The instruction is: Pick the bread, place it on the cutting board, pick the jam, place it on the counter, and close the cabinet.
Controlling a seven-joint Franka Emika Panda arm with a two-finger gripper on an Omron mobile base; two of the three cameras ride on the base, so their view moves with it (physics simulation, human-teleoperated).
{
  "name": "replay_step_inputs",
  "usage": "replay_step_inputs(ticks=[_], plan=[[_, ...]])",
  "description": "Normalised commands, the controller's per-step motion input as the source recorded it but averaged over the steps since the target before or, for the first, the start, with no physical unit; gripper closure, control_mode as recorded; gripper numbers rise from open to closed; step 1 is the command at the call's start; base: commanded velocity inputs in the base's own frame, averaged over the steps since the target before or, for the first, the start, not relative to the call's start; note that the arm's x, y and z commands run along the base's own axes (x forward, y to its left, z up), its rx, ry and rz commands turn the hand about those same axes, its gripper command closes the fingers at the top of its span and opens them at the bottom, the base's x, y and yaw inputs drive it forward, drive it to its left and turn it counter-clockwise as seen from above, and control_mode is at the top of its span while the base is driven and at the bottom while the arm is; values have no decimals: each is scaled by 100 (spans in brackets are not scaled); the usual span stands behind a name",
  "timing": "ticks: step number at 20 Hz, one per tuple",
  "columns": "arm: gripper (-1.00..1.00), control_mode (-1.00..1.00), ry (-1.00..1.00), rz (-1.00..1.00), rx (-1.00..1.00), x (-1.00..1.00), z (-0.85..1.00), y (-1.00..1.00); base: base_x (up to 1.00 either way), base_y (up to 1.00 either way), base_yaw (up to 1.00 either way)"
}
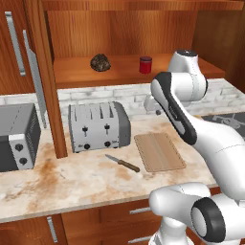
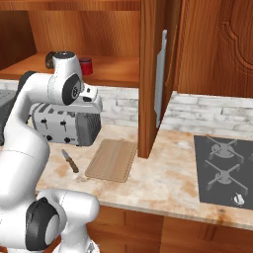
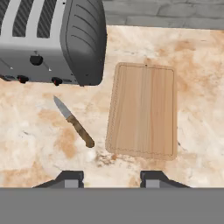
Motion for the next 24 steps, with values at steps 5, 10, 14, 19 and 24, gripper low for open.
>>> replay_step_inputs(ticks=[5, 10, 14, 19, 24], plan=[[-100, -100, -3, 0, 0, 0, 8, 0, 0, 0, 0], [-100, -100, -13, 0, 0, -2, 14, 1, 0, 0, 0], [-100, -100, -18, 1, 0, -7, 15, 3, 0, 0, 0], [-100, -100, -18, 0, 0, -6, 20, 5, 0, 0, 0], [-100, -100, -17, 0, 0, -11, 27, 2, 0, 0, 0]])
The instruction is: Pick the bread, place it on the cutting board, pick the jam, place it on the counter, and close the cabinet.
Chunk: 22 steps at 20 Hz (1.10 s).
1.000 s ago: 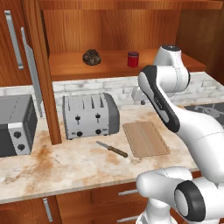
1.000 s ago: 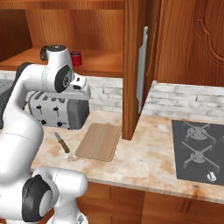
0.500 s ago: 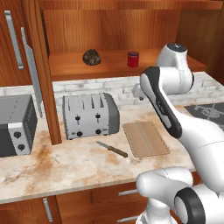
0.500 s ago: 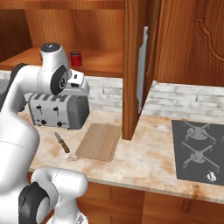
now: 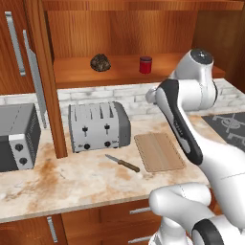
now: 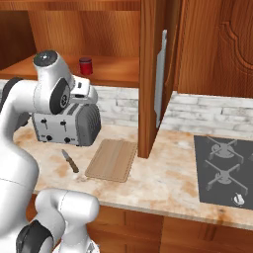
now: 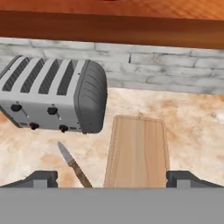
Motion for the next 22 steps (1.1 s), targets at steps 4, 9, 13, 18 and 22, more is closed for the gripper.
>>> replay_step_inputs(ticks=[4, 9, 13, 18, 22], plan=[[-100, -100, -15, 0, 0, -13, 30, 2, 0, 0, 0], [-100, -100, -15, 0, 0, -8, 27, 4, 0, 0, 0], [-100, -100, -16, 0, 0, -12, 17, 5, 0, 0, 0], [-100, -100, -9, 0, 0, -13, 16, 6, 0, 0, 0], [-100, -100, -5, 0, 0, -3, 14, 12, 0, 0, 0]])
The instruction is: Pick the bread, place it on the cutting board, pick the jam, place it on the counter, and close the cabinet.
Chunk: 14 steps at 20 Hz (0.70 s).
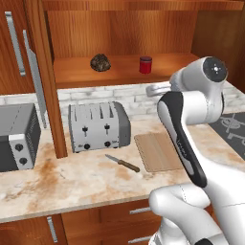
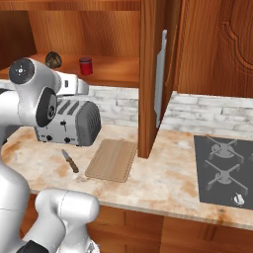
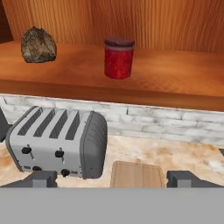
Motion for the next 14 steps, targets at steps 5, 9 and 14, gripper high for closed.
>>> replay_step_inputs(ticks=[5, 9, 14], plan=[[-100, -100, -3, 0, 0, -1, 14, 12, 0, 0, 0], [-100, -100, 0, 0, 0, 0, 27, 4, 0, 0, 0], [-100, -100, 0, 0, 0, 5, 22, 0, 0, 0, 0]])
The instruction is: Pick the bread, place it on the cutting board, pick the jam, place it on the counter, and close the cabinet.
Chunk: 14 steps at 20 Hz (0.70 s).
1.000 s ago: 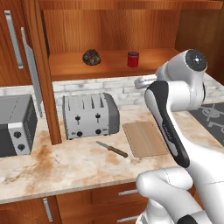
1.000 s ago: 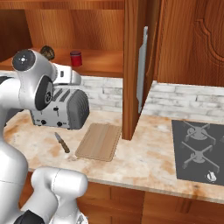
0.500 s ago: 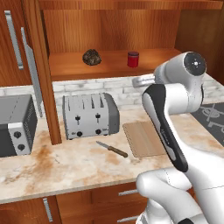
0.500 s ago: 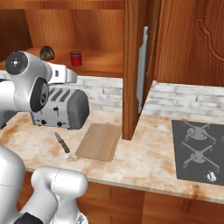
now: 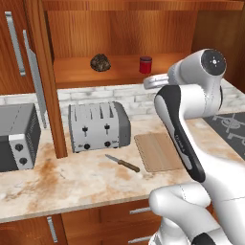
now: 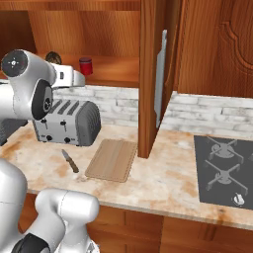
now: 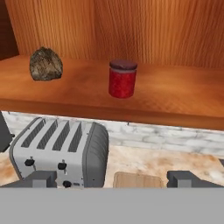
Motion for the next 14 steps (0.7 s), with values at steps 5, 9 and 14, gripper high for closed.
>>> replay_step_inputs(ticks=[5, 9, 14], plan=[[-100, -100, 0, 0, 0, 7, 4, 0, 0, 0, 0], [-100, -100, 0, 0, 0, 12, 0, 0, 0, 0, 0], [-100, -100, 0, 0, 0, 16, 0, 1, 0, 0, 0]])
